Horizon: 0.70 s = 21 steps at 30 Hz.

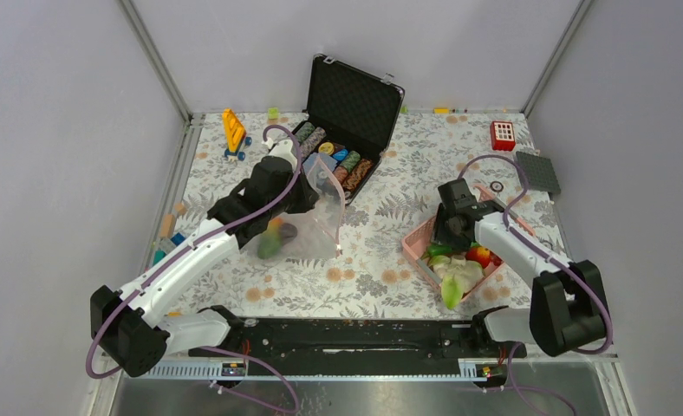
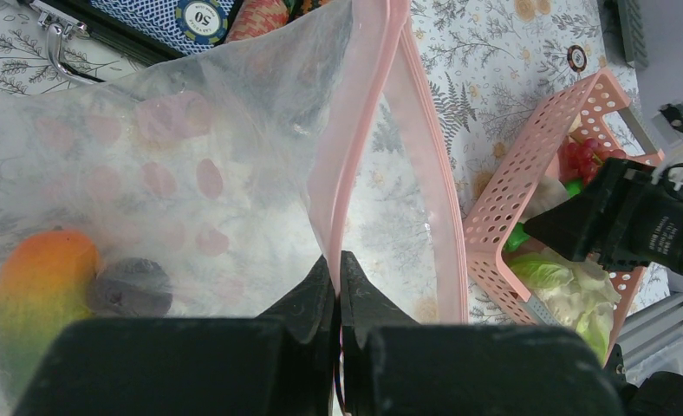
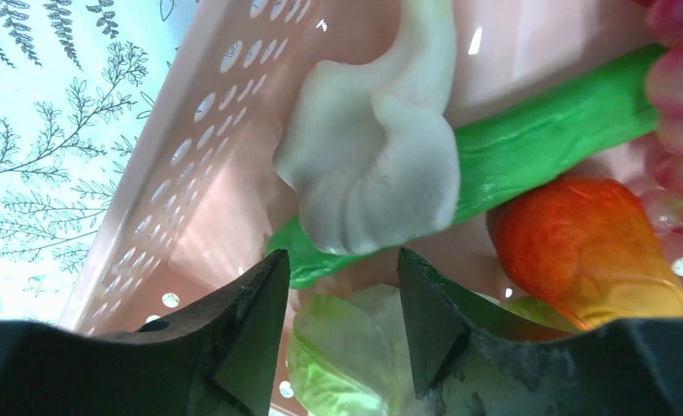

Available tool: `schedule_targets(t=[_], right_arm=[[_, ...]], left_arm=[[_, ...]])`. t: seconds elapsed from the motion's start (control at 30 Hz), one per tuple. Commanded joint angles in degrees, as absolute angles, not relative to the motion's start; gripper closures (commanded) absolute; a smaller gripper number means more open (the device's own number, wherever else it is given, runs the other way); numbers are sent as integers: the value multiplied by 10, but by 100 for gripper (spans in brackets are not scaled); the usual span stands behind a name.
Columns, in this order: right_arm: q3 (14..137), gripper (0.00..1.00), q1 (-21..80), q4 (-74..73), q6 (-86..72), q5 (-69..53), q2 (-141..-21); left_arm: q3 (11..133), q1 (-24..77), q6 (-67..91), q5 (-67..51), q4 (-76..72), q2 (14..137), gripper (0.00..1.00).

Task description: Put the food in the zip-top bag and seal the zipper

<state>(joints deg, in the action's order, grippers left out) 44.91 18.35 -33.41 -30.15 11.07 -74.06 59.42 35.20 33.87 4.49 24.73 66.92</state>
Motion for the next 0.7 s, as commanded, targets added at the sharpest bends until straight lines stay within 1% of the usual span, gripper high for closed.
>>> schedule_targets(t=[0.0, 0.1, 0.2, 0.27, 0.3, 0.43, 0.57, 0.67], right_arm=[[463, 40, 181, -308, -314, 77, -783], [454, 34, 181, -291, -327, 77, -810], [446, 33, 180, -262, -341, 71, -837], [450, 35, 178, -261, -344, 70, -854], [451, 37, 179, -263, -344, 73, -857], [444, 56, 177, -261, -345, 80, -847], [436, 63, 173, -261, -345, 101, -840], [433, 71, 168, -256, -345, 99, -837]], left_arm=[[593, 348, 330, 49, 221, 661, 100], [592, 346, 330, 50, 220, 661, 100], [593, 345, 329, 47, 220, 665, 100], [594, 345, 329, 46, 221, 667, 100], [594, 344, 329, 45, 221, 667, 100], [591, 344, 330, 47, 219, 664, 100], [591, 343, 331, 45, 217, 664, 100], [591, 342, 331, 43, 219, 663, 100]])
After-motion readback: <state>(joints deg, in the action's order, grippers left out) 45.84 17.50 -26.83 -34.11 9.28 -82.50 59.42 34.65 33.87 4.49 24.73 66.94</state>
